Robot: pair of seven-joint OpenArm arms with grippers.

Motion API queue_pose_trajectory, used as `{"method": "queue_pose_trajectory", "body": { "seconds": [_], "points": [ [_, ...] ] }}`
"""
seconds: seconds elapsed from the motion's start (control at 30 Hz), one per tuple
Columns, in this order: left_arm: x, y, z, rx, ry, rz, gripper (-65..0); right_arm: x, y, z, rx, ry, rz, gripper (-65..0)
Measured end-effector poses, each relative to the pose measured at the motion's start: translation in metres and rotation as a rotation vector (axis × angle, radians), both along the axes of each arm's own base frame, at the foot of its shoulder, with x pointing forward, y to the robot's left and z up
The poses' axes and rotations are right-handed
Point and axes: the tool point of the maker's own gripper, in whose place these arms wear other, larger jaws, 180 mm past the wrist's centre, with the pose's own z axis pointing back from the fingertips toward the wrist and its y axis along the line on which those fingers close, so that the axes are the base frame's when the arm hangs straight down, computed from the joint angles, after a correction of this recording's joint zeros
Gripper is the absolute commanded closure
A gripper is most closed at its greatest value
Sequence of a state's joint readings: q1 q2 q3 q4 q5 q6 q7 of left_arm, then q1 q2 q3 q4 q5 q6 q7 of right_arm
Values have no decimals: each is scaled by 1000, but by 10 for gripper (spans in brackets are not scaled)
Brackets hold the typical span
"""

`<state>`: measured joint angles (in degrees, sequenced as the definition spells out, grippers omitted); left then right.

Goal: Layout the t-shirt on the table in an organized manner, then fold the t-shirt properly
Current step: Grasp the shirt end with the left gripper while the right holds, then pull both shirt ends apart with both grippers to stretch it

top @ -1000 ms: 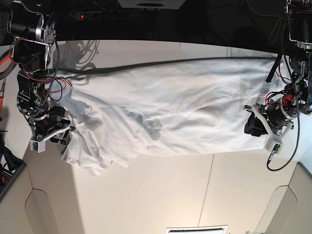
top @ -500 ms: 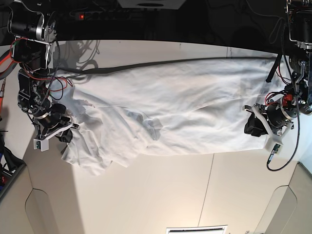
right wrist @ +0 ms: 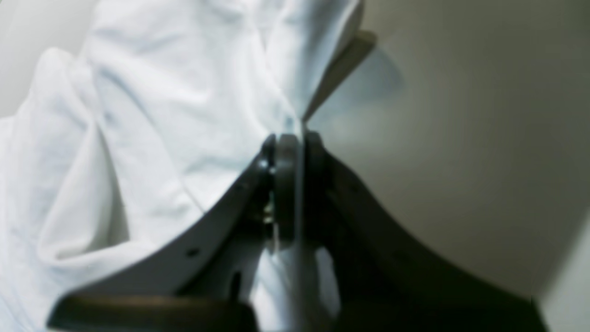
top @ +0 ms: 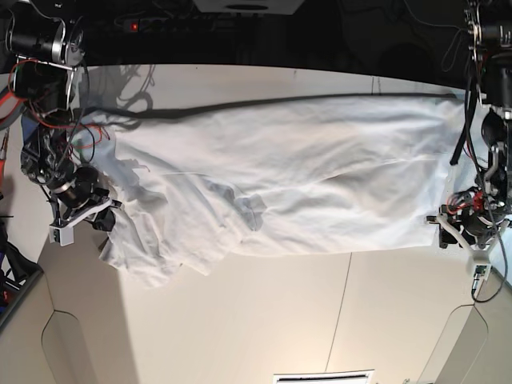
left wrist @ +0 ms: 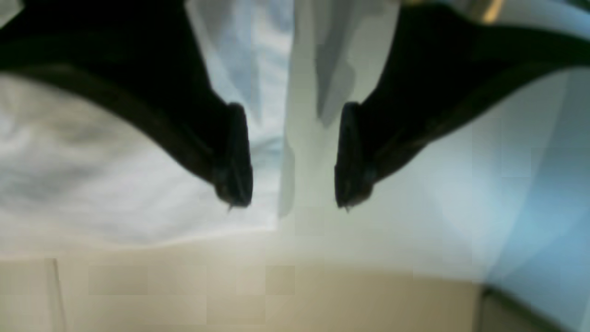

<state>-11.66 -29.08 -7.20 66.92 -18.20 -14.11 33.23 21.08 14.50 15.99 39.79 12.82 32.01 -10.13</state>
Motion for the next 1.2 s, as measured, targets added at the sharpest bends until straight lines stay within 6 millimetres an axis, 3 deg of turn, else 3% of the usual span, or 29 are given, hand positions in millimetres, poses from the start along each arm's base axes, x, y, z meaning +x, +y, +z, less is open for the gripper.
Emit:
{"method": "queue_pose_trajectory", "body": {
  "seconds": [0.1,0.3,0.47,0.57,0.77,0.97,1.07,1.2],
  "points": [
    [10,18,-13,-130,16,101,-329,-1,-4,0,-7,4,0,0],
    [31,17,-25,-467,-36,211,-329,-1,-8,1,1,3,-13,0],
    [8,19,-59,-577,10,316,-329,-1,-9,1,2,4,-18,0],
    [7,18,-61,-593,-3,324,-329,-1,-9,1,2,3,-18,0],
    [13,2,-64,-618,-4,305,-329,-1,-9,1,2,4,-18,0],
    [25,-31,-67,-671,-12,268,-322,-1,-9,1,3,3,-18,0],
    [27,-35,-67,-678,-20,264,-226,-1,-9,1,2,4,-18,0],
    [25,-31,-69,-660,-32,273,0,-1,-9,1,2,4,-18,0]
  ]
}}
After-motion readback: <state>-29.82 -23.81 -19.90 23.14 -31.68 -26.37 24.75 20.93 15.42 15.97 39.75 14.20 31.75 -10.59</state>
